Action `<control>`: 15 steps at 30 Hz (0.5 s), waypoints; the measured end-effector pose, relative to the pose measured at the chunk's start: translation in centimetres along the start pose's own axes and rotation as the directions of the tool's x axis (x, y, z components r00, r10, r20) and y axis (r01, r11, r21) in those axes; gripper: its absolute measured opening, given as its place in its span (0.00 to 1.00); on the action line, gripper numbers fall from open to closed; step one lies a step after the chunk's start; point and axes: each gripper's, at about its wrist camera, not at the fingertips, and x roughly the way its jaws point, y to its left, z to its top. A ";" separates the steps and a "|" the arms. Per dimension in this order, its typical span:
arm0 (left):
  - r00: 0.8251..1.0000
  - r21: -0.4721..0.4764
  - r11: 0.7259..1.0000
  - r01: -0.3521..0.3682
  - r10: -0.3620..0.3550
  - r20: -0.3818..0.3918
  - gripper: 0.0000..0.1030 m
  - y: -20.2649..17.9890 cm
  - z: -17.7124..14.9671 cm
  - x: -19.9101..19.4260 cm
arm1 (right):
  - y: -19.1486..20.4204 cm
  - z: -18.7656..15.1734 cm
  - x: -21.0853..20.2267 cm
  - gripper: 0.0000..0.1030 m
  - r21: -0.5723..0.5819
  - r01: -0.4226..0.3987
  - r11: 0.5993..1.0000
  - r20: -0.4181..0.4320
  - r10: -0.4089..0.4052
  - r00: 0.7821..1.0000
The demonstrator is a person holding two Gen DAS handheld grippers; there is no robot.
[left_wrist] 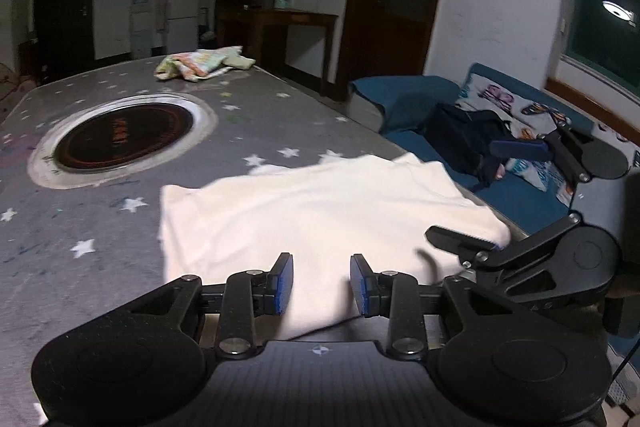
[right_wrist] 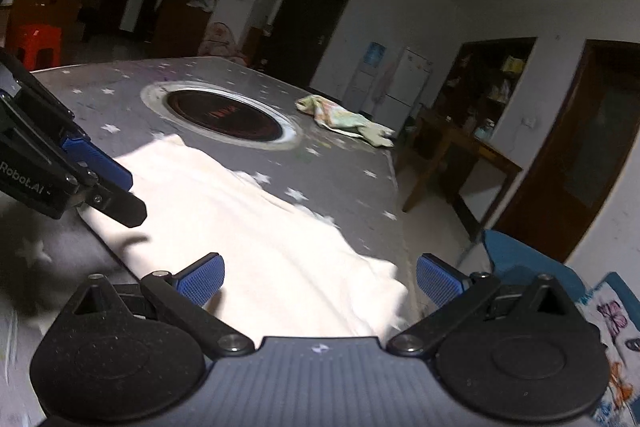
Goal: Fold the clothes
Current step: 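Press the folded shirt flat with both open grippers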
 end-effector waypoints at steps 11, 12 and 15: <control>1.000 -0.110 0.994 0.007 -0.011 -0.030 0.43 3.0 -1.4 0.0 | 2.3 -0.8 1.8 1.00 0.002 -0.079 0.997 -0.047 0.079 0.996; 0.999 -0.117 0.993 0.015 -0.018 -0.027 0.44 3.2 -1.5 -0.1 | 2.2 -1.0 1.7 1.00 0.006 -0.085 0.996 -0.052 0.085 0.995; 0.999 -0.141 0.989 0.047 -0.050 -0.020 0.50 3.5 -1.7 -0.1 | 1.8 -1.2 1.6 1.00 0.031 -0.105 0.994 -0.065 0.107 0.992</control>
